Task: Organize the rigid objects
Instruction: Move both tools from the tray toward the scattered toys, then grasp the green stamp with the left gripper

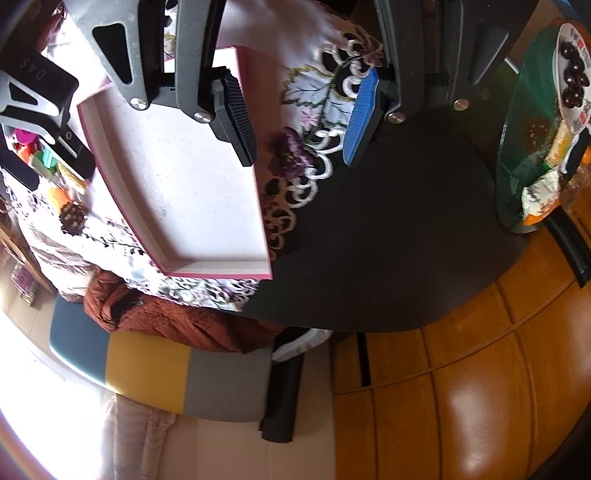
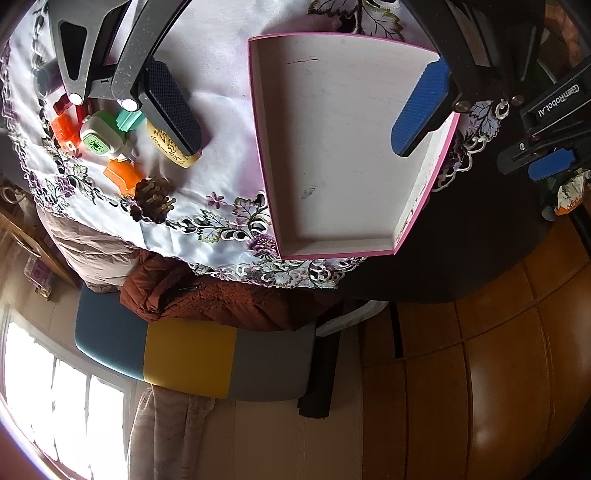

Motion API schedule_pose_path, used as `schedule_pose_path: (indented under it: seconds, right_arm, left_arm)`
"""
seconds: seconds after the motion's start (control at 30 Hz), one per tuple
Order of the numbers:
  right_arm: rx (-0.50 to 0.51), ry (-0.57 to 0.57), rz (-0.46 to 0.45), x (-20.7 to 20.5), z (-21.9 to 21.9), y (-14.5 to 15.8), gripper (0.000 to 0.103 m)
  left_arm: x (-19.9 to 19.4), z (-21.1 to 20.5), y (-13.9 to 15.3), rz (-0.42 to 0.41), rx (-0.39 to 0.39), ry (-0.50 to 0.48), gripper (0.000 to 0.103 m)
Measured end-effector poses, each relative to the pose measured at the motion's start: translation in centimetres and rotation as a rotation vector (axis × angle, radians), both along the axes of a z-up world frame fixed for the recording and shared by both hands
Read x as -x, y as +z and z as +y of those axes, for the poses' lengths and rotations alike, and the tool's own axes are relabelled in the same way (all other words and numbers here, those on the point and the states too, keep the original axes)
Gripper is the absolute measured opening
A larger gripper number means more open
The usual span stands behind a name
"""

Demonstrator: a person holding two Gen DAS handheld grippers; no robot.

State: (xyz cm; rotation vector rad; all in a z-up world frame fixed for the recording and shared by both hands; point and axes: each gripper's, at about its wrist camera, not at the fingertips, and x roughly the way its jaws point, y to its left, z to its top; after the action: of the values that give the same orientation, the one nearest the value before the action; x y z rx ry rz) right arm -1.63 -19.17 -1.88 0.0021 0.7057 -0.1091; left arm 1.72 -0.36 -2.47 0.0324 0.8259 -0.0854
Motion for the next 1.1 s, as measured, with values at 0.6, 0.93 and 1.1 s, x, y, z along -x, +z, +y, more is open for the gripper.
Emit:
schedule_pose_path:
  seconds: [0.6, 0.93, 1.1]
  right_arm:
    - [-0.031, -0.234, -0.004, 1.7, -17.0, 1.7, 0.103]
    - [-0.136, -0.404, -0.038, 3.5, -26.8, 0.1, 0.103]
    - [-0.243, -0.466, -0.057, 4.4, -28.9, 0.1, 0.103]
  left_arm:
    - [0.4, -8.3, 1.3, -0.055, -0.066, -0.271, 0.049]
    - [0.5, -13.3, 1.0, -0.019, -0.034, -0.425, 0.055]
    - [0.3, -15.9, 0.3, 0.040, 0.003, -0.479, 0.055]
